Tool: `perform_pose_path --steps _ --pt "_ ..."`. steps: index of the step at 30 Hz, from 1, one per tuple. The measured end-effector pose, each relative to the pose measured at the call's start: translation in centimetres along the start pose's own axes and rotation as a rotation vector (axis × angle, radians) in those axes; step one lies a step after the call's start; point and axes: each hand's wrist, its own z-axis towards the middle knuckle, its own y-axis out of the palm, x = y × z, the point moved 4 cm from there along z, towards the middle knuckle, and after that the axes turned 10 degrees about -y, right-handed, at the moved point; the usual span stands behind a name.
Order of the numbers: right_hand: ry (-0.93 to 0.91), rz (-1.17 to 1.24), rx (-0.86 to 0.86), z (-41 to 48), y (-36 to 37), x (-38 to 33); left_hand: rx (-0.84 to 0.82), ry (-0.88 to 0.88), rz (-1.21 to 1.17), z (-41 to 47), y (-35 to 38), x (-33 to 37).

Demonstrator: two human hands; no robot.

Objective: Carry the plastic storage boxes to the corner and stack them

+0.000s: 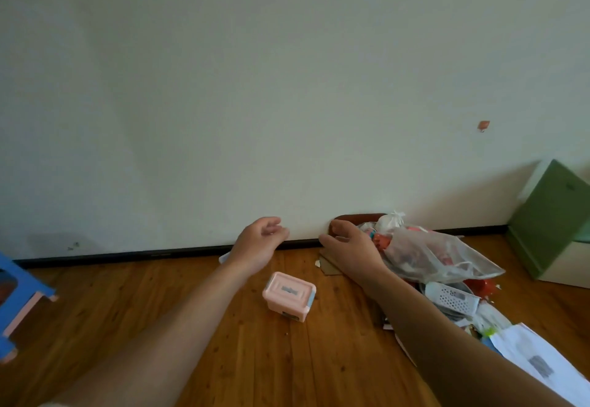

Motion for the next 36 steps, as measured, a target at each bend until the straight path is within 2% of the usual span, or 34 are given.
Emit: perform_pose_path --steps 12,29,36 --pt "0.058 0.018 0.034 12.0 2.9 1.0 -0.051 -0.02 -0.009 12.5 -1.1 1.4" --pt "0.177 0.051 0.008 31.6 2.2 9.0 -0.122 -0.091 0.085 32.9 4.9 3.9" --pt "0.236 0.03 -0.004 36.0 2.9 11.9 -0.145 -0.149 0.089 38.0 6.9 3.6"
